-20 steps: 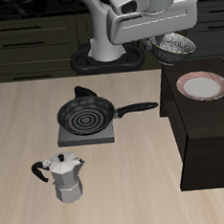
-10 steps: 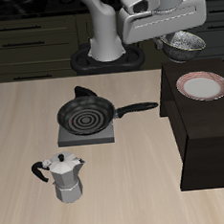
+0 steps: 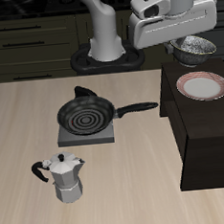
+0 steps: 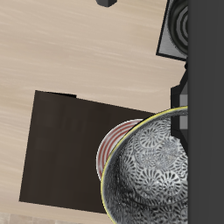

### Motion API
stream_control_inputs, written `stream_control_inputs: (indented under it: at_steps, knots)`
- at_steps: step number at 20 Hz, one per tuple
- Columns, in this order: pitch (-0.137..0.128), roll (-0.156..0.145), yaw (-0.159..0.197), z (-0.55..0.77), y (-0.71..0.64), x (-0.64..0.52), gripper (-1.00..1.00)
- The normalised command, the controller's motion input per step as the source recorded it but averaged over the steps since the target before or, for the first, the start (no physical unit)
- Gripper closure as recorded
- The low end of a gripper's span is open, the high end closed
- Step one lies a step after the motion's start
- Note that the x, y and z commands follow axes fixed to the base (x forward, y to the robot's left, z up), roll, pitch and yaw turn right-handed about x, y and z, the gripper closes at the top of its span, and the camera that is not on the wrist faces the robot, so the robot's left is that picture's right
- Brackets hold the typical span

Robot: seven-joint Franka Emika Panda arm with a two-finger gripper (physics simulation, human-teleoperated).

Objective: Place the bowl on the plate

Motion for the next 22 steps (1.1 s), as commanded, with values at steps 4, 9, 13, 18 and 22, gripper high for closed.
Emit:
stream_control_inputs:
  at_steps: [4,9,13,18,22]
  knots:
    - [-0.007,0.054,0.007,0.03,0.41,-0.12,1.00]
    - [0.028,0.015,0.000,-0.08,0.21,-0.11,1.00]
    - [0.024,0.049,0.040,-0.14,0.33,-0.12,1.00]
    - [-0.010,-0.016,0.007,0.03,0.12,0.02,1.00]
    - [0.003,0.018,0.012,-0.06,0.13,0.04,1.00]
